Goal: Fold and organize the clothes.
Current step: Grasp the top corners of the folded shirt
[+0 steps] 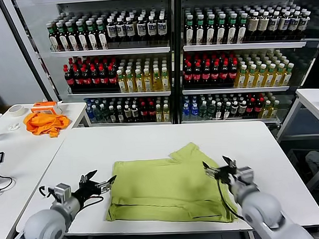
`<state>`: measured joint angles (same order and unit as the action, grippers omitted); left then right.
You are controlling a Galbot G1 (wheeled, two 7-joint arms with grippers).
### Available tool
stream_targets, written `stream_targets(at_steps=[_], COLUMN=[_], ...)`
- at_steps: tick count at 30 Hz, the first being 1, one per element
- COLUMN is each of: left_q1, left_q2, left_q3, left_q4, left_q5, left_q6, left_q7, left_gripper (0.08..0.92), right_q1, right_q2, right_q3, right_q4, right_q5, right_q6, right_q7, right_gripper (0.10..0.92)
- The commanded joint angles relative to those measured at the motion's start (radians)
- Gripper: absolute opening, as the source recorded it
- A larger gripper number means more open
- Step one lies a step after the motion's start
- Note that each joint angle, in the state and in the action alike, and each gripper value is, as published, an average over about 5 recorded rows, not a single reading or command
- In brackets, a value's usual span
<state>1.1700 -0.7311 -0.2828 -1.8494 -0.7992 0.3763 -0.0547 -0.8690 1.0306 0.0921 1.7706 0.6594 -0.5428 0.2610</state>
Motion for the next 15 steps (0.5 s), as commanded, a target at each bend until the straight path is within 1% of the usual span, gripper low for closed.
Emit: stream_targets(at_steps=[1, 9, 15], left_q1=[-0.226, -0.315, -0.347], left_q2=[-0.016, -0.045, -0.082], left_q3=[0.138, 0.21, 0.238], left_q4=[0.181, 0.299, 0.336], left_q5=[-0.017, -0.028, -0.025], left_q6=[-0.011, -0.01, -0.03], left_q7=[0.009, 0.031, 0.036], left_gripper=[0.823, 0.823, 0.822], right_q1=[0.299, 0.385, 0.376], right_q2=[0.111, 0.195, 0.206], right_q3=[-0.181, -0.221, -0.211], right_q4=[-0.264, -0.459, -0.525], right_q5=[0.02, -0.034, -0.041], right_q6=[-0.017, 0.036, 0.049], right_q7=[0.018, -0.004, 0.011], right_gripper=[0.823, 0.823, 0.823])
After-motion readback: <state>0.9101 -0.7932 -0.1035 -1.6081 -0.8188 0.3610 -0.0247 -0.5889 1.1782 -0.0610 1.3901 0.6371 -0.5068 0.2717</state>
